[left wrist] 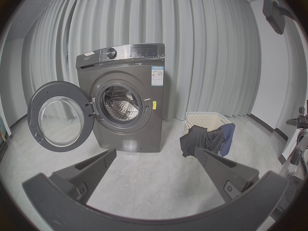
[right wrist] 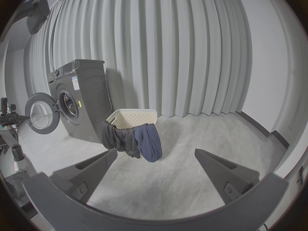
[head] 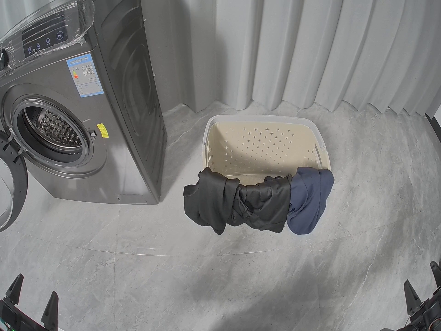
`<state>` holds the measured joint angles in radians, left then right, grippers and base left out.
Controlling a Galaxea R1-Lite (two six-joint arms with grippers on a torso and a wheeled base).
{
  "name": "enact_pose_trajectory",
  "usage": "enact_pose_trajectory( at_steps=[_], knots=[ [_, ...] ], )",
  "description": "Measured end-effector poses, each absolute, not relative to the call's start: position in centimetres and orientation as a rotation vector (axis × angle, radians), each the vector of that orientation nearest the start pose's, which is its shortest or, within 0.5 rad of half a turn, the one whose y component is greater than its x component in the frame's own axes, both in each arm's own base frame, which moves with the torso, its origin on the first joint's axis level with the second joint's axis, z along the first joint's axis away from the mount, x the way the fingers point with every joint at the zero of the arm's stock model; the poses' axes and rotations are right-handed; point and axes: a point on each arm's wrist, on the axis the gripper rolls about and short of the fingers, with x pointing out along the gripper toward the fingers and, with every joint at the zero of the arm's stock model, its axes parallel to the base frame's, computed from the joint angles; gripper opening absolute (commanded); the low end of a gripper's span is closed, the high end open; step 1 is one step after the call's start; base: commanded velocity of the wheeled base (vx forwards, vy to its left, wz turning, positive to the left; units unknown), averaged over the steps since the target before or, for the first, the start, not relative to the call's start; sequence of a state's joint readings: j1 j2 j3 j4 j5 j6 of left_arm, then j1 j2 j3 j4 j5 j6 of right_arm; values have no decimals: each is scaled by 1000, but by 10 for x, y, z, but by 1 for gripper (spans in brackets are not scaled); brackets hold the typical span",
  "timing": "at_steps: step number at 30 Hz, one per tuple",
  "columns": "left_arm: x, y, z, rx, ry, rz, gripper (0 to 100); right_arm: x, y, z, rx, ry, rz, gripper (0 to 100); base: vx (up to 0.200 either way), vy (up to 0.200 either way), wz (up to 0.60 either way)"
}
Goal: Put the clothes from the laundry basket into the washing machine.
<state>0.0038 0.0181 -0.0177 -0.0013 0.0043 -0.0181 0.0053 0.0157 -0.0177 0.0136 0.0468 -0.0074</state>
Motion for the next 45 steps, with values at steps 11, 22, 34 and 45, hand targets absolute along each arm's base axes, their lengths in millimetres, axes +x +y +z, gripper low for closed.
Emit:
enact_pose_trajectory(
  at_steps=[11, 22, 34, 45],
  knots=[
    [-23, 0, 81, -18, -1, 7, 100, -23, 1, 79, -7, 12, 53, 100, 0, -182, 0],
    [-23, 0, 81, -20, -2, 7, 100, -23, 1, 79, -7, 12, 53, 100, 0, 0, 0],
    [-23, 0, 81, -17, -2, 7, 100, -23, 1, 79, -8, 12, 52, 100, 150, 0, 0],
    [-23, 0, 81, -19, -2, 7, 100, -23, 1, 79, -8, 11, 44, 100, 36, 0, 0]
  ],
)
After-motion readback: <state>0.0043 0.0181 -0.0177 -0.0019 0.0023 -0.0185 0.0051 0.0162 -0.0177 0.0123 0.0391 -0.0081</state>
